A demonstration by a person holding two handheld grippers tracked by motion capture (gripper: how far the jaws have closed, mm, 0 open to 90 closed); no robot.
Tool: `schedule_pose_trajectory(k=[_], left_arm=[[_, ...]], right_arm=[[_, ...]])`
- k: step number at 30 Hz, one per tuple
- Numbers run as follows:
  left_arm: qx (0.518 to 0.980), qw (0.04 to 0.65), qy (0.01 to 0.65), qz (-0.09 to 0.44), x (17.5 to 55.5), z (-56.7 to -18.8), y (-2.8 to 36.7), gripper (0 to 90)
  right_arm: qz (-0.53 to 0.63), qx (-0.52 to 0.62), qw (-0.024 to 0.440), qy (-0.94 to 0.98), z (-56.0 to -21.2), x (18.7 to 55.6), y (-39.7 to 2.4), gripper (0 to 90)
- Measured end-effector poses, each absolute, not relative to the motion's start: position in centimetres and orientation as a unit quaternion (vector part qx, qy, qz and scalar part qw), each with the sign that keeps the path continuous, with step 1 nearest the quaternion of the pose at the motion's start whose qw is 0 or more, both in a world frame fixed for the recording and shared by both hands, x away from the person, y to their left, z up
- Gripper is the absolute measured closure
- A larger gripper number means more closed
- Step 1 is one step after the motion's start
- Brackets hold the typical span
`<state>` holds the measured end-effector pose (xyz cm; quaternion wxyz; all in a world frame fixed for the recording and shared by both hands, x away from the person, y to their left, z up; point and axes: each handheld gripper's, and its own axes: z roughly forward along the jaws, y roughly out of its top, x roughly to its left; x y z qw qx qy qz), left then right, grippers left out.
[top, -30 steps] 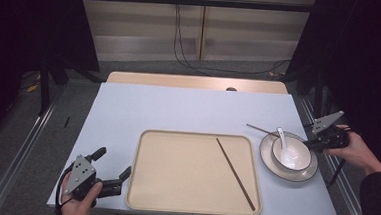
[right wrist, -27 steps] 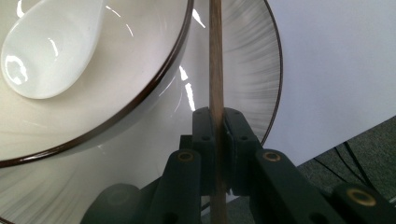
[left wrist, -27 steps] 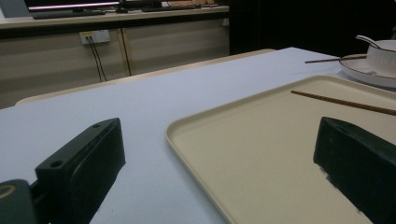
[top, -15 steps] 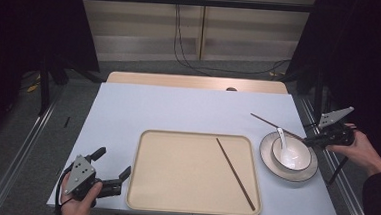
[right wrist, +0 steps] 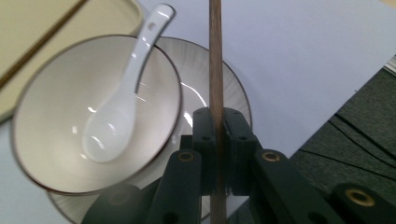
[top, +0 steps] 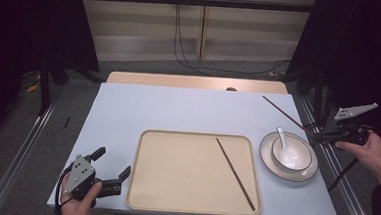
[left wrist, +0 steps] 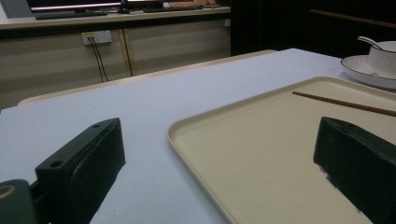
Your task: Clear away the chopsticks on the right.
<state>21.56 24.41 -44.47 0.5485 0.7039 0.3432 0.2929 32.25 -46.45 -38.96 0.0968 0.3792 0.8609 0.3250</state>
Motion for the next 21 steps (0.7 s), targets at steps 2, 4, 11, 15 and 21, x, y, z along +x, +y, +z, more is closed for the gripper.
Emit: schedule_pose_trajectory(k=[2,4,11,15,21], left_arm=[[0.704,0.548,0.344,0.294,21.6,-44.5,24.4,2.0],[0.704,0.548,0.343,0.294,21.6,-44.4,24.4,2.0],[0.7,0.551,0.345,0.297,21.5,-44.4,24.4,2.1],[0.698,0.554,0.344,0.297,21.5,-44.4,24.4,2.1],[0.7,0.553,0.342,0.297,21.4,-44.3,24.4,2.1]], right_arm=[[0.334,0.388,0.094,0.854,-38.5,31.8,-46.3,85.1],[0.346,0.402,0.089,0.843,-37.9,31.0,-45.9,85.1],[0.358,0.432,0.081,0.824,-37.8,29.1,-43.9,85.2],[0.366,0.434,0.073,0.82,-38.3,27.7,-42.1,85.2],[0.382,0.435,0.059,0.813,-39.0,25.8,-39.0,85.2]])
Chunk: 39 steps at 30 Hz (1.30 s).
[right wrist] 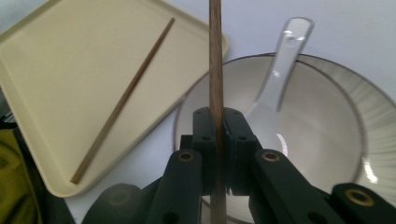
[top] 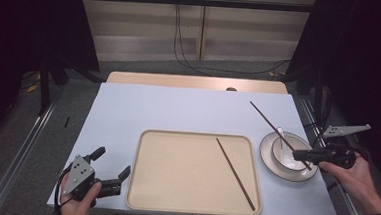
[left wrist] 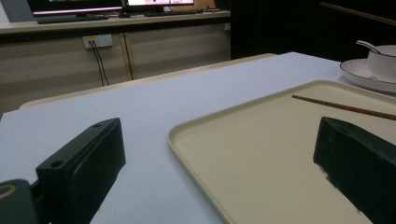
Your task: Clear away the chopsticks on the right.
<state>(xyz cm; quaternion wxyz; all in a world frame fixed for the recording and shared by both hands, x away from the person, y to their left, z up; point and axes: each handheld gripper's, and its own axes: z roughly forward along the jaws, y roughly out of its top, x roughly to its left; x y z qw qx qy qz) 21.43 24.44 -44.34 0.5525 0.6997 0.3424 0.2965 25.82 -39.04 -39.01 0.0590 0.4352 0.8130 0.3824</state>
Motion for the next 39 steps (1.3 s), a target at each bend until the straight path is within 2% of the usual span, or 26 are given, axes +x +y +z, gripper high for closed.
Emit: schedule_pose_trajectory(k=[15,25,32,39], left_arm=[[0.699,0.555,0.342,0.296,21.4,-44.3,24.5,2.0],[0.699,0.554,0.342,0.297,21.4,-44.3,24.4,2.0],[0.699,0.556,0.34,0.296,21.4,-44.3,24.5,2.0],[0.698,0.555,0.343,0.296,21.3,-44.3,24.4,2.0]], right_arm=[[0.419,0.465,0.018,0.78,-40.1,23.4,-34.2,85.2],[0.423,0.463,-0.026,0.779,-41.7,22.4,-29.9,85.1],[0.42,0.492,-0.042,0.762,-42.7,21.8,-27.7,85.2],[0.399,0.508,-0.039,0.763,-44.1,21.5,-26.4,85.1]])
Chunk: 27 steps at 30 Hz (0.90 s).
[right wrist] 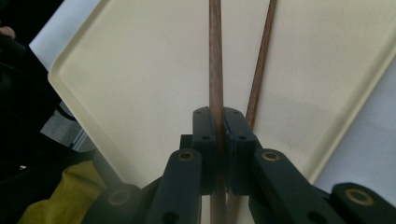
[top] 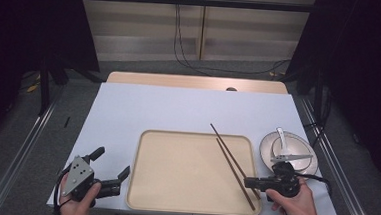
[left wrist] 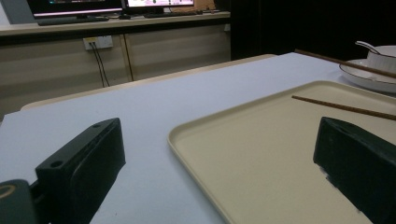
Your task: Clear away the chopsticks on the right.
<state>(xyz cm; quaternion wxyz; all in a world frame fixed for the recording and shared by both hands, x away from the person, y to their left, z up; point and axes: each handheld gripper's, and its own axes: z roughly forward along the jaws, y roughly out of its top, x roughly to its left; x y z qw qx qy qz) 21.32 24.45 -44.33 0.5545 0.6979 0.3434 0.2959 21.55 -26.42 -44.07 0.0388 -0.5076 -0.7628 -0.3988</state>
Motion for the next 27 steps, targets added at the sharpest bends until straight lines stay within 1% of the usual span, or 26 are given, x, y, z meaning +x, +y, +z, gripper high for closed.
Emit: schedule_pose_trajectory(k=[8,9,12,23,27], left_arm=[[0.698,0.552,0.343,0.301,21.3,-44.3,24.6,1.1],[0.696,0.553,0.345,0.3,21.3,-44.3,24.5,1.2],[0.697,0.552,0.346,0.301,21.3,-44.3,24.6,1.2],[0.696,0.553,0.345,0.302,21.2,-44.3,24.5,1.2],[0.695,0.556,0.346,0.296,21.3,-44.3,24.6,1.2]], right_arm=[[-0.381,-0.523,0.048,-0.761,-45.5,21.1,-25.3,85.2],[-0.379,-0.526,0.056,-0.76,-45.5,21.1,-25.2,85.2],[-0.376,-0.533,0.05,-0.756,-45.7,21.0,-25.2,85.2],[-0.351,-0.549,0.057,-0.756,-46.9,20.9,-24.5,85.2],[-0.347,-0.56,0.059,-0.75,-46.8,20.9,-24.5,85.1]])
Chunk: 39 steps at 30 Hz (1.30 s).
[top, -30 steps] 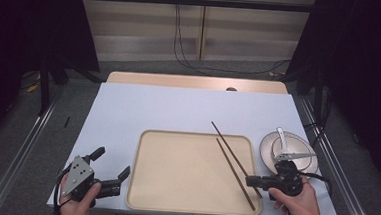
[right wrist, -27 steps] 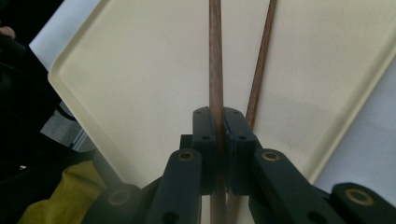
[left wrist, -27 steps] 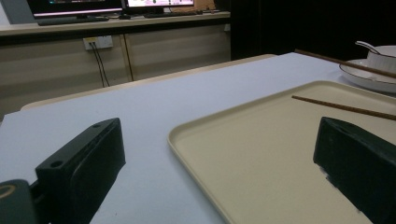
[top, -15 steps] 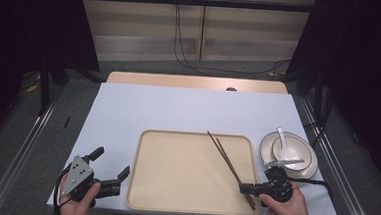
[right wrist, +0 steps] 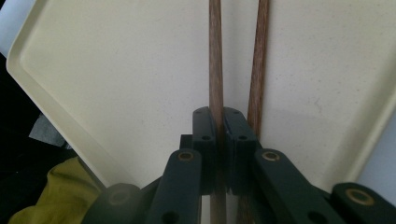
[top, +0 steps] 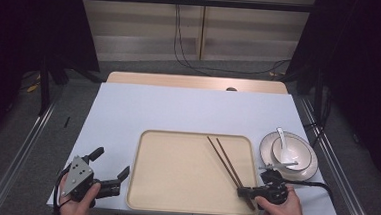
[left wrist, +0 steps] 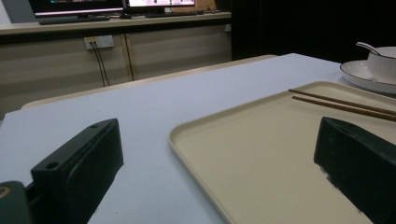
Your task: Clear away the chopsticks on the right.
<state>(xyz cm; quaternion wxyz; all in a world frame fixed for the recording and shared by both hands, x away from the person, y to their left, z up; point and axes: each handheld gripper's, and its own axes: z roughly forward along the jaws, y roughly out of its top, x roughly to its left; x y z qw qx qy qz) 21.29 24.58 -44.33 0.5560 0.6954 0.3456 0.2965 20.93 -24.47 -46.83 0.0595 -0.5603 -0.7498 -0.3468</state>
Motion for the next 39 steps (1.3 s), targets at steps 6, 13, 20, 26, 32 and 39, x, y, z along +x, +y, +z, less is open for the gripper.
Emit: schedule_pose_trajectory(k=[6,13,20,26,32,39], left_arm=[[0.698,0.554,0.343,0.296,21.3,-44.3,24.6,1.2],[0.697,0.554,0.345,0.297,21.3,-44.3,24.5,1.3],[0.697,0.554,0.346,0.297,21.3,-44.4,24.6,1.3],[0.695,0.555,0.347,0.297,21.3,-44.3,24.6,1.4],[0.698,0.554,0.344,0.296,21.3,-44.3,24.6,1.5],[0.696,0.553,0.35,0.296,21.3,-44.4,24.6,1.5]], right_arm=[[-0.35,-0.564,0.05,-0.746,-46.9,20.8,-24.5,84.4],[-0.35,-0.562,0.046,-0.748,-46.9,20.7,-24.4,84.2],[-0.35,-0.561,0.046,-0.748,-46.9,20.7,-24.4,84.0],[-0.355,-0.553,0.049,-0.752,-46.9,20.7,-24.4,78.4],[-0.358,-0.546,0.047,-0.756,-46.8,20.6,-24.6,70.4],[-0.406,-0.508,0.006,-0.759,-45.1,20.1,-25.5,45.0]])
